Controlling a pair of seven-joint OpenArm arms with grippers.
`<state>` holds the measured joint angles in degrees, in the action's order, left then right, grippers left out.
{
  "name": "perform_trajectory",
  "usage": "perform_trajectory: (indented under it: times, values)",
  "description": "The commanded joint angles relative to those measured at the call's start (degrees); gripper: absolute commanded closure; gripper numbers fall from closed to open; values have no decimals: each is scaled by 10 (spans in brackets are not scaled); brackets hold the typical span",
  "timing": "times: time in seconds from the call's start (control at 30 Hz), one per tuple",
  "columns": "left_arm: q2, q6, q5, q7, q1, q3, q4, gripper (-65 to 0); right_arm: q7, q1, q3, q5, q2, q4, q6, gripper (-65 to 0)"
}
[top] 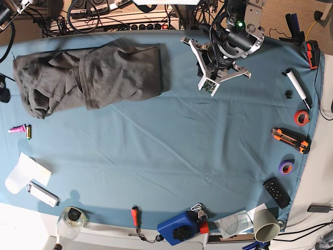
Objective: Fold the T-shirt properly
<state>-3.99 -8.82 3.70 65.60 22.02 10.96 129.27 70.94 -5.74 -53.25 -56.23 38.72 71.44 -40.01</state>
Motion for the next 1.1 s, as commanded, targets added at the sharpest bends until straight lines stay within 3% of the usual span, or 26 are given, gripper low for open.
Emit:
perform_trajectory:
  times: [0.0, 0.23, 0.4, 0.6, 0.93, 1.07]
  values:
    - [3, 0, 2, -9, -1, 1, 10, 0, -19, 17, -4, 10, 19, -1, 0, -311]
    - [3, -1, 2, -9, -1, 1, 10, 0, -25, 77, 65, 41, 42, -112, 0, -311]
    - [3, -1, 2, -9, -1, 1, 10, 0, -66, 128, 126, 75, 59, -220, 0, -311]
    - [3, -1, 2, -9, -1, 1, 11, 0, -58, 143, 163, 124, 56, -244, 0, -311]
    - [3, -2, 2, -9, -3, 1, 12, 0, -36, 132, 250, 114, 27, -254, 0, -311]
    - [3, -2, 2, -9, -3, 1, 12, 0, 53, 132, 251, 37, 18, -254, 0, -273]
